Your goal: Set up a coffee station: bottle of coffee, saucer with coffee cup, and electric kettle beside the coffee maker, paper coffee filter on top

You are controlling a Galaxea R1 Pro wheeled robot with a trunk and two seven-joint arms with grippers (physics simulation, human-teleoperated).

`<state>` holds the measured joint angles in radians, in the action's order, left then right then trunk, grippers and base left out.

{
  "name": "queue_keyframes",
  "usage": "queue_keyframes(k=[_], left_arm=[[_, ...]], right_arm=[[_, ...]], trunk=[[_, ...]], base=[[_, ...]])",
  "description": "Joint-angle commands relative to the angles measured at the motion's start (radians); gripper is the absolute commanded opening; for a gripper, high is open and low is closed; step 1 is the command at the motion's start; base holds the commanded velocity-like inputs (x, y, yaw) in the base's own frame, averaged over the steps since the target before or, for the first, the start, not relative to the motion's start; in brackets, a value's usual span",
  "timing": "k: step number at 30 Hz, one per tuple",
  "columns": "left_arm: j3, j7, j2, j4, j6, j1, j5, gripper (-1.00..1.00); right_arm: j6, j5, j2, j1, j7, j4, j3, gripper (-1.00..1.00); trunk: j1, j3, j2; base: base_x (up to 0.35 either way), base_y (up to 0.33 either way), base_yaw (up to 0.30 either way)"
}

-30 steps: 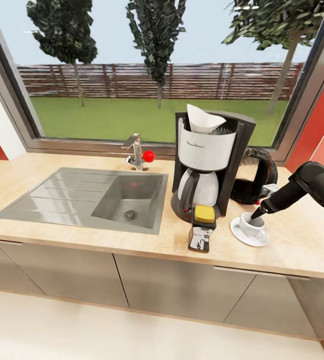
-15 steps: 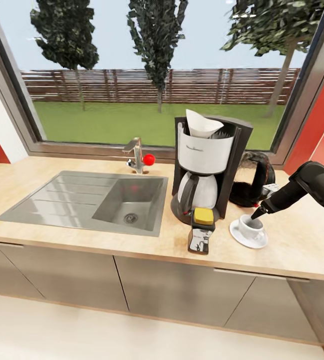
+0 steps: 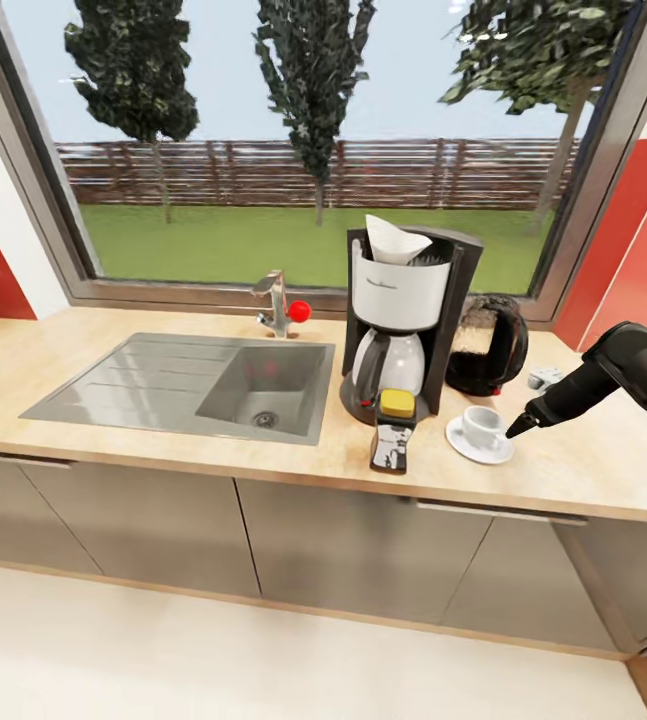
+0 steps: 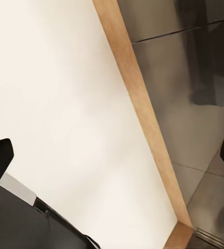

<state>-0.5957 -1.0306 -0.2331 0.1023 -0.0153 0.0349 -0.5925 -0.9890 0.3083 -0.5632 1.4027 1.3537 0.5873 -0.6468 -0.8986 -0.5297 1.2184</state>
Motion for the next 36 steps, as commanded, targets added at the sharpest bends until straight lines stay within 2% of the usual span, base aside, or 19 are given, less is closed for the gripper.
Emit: queue_keyframes(k=[1, 9, 10, 25, 31, 34, 36], left_arm=[[0.007, -0.002, 0.000, 0.001, -0.002, 0.000, -0.007, 1.00], [0.007, -0.002, 0.000, 0.001, -0.002, 0.000, -0.007, 1.00], [0.007, -0.002, 0.000, 0.001, -0.002, 0.000, -0.007, 1.00], [0.007, -0.002, 0.000, 0.001, -0.002, 0.000, -0.007, 1.00], [0.007, -0.002, 0.000, 0.001, -0.002, 0.000, -0.007, 1.00], [0.007, -0.002, 0.000, 0.002, -0.002, 0.000, -0.007, 1.00], [0.007, -0.002, 0.000, 0.002, -0.002, 0.000, -0.007, 1.00]], right_arm=[[-0.007, 0.009, -0.004, 0.001, 0.010, 0.002, -0.002, 1.00], [-0.007, 0.009, -0.014, 0.001, 0.010, 0.002, -0.002, 1.00], [-0.007, 0.009, -0.020, 0.001, 0.010, 0.002, -0.002, 1.00], [-0.007, 0.008, -0.028, 0.001, 0.010, 0.002, -0.003, 1.00], [-0.005, 0.003, -0.030, 0.001, 0.011, 0.001, -0.006, 1.00], [0.000, 0.001, -0.038, 0.001, 0.012, -0.001, -0.007, 1.00], [0.029, 0.000, -0.049, 0.001, 0.022, -0.007, -0.009, 1.00]], trunk=[[0.000, -0.001, 0.001], [0.000, -0.001, 0.001], [0.000, -0.001, 0.001], [0.000, -0.001, 0.001], [0.000, -0.001, 0.001], [0.000, -0.001, 0.001], [0.000, -0.001, 0.001]], base=[[-0.069, 0.000, 0.000], [-0.018, 0.000, 0.000], [-0.282, 0.000, 0.000], [-0.317, 0.000, 0.000], [-0.120, 0.000, 0.000], [-0.030, 0.000, 0.000], [-0.014, 0.000, 0.000]])
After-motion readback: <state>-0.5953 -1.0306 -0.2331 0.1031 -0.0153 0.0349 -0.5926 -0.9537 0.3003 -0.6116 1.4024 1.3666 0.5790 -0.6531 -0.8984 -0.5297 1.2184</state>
